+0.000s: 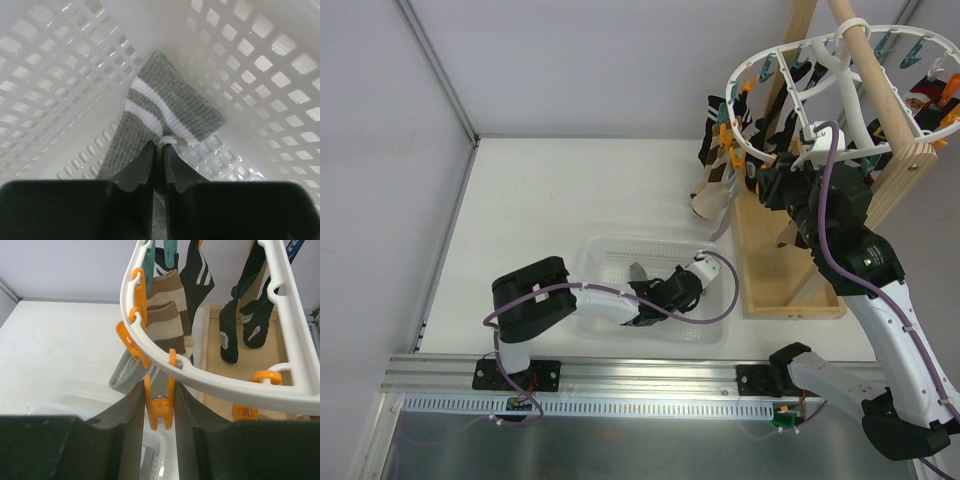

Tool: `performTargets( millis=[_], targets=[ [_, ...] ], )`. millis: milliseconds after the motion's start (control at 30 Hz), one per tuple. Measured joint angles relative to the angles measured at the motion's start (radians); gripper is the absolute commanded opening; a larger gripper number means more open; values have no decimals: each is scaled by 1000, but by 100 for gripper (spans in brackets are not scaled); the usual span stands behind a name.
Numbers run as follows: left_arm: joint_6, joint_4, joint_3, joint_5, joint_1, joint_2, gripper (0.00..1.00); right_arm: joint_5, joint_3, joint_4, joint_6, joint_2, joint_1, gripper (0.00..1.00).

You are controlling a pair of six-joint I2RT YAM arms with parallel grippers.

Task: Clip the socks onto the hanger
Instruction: Pick up the sock from the bin, then clamp the sock onto the hanger.

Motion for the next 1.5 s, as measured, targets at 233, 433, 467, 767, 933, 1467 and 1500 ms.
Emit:
performTargets(
  millis=[233, 433, 467, 767, 933, 1467, 1500],
  targets=[
    [-82, 8, -33, 54, 51, -40, 0, 0, 0, 0, 0, 2, 0, 1],
    [-190, 40, -203, 210, 188, -312, 0, -2, 0, 0, 1, 14, 0, 1],
    [-195, 44, -219, 233, 199, -357, 0, -5, 0, 1, 2, 17, 0, 1],
    [-223, 117, -234, 413, 212, -571, 0, -43, 1, 26, 37, 27, -2, 1],
    [-273, 138, -202, 465, 250, -608, 0, -72, 5, 42, 71, 32, -3, 1],
    [-492, 285, 68, 528, 272, -458, 0, -116, 6, 79, 146, 33, -3, 1],
    [-510, 286, 72, 530, 277, -448, 0, -114, 6, 80, 151, 33, -3, 1]
  ],
)
